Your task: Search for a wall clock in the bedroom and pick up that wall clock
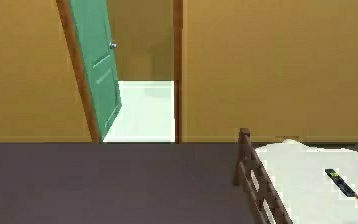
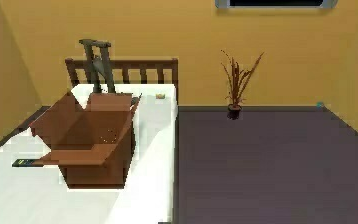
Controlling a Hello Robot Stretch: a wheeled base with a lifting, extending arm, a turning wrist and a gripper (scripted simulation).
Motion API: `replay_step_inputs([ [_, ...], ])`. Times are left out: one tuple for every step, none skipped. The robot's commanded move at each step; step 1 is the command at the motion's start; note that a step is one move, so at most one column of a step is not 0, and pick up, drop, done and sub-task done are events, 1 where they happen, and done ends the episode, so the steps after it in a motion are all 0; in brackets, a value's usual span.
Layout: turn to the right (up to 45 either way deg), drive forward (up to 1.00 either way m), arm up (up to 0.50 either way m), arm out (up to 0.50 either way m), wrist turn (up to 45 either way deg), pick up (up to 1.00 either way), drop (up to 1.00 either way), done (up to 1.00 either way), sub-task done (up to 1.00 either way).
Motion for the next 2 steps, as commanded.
replay_step_inputs([
  [-12.0,0.00,0.00,0.00,0.0,0.00,0.00,0.00,0.00],
  [0.0,1.00,0.00,0.00,0.0,0.00,0.00,0.00,0.00],
])
